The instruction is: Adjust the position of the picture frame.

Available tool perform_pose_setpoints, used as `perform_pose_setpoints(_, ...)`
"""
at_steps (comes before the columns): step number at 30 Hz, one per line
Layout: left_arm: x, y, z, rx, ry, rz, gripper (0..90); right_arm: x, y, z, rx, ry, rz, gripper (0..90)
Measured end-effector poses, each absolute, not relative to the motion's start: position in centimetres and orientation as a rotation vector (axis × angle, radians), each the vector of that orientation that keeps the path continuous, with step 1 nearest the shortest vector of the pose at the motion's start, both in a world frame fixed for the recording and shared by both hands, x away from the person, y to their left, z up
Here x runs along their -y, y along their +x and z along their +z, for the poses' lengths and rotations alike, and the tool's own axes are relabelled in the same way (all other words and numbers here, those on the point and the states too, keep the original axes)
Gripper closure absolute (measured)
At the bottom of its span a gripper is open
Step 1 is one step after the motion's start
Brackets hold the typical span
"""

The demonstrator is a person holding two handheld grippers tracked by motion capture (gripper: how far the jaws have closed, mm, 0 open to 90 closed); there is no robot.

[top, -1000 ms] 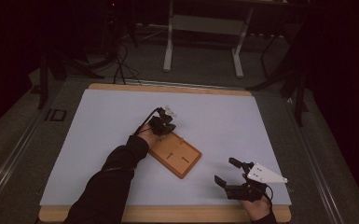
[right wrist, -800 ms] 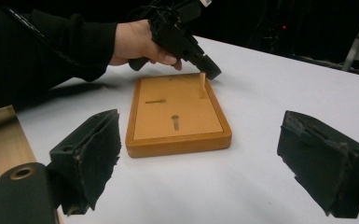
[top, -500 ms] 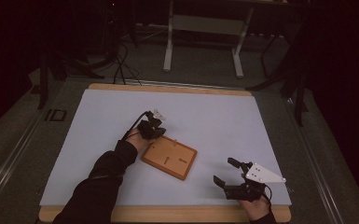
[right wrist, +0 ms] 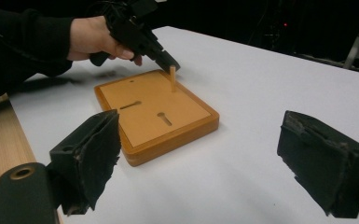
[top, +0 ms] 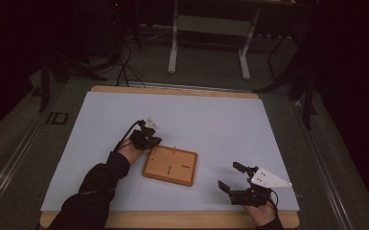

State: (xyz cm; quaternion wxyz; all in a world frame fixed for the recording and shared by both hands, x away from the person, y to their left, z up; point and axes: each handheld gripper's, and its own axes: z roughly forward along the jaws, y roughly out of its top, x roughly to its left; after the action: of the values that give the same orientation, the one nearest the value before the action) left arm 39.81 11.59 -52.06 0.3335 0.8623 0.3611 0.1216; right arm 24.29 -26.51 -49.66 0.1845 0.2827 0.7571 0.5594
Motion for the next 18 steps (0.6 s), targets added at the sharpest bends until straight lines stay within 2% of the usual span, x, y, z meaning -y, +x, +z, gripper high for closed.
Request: perform_pose_setpoints(18,-12.6,37.2,-52.3,-0.943,2.249,0.29,90.0,26.4,24.3,-49.7,-2.139,0.803,1.572,12.9)
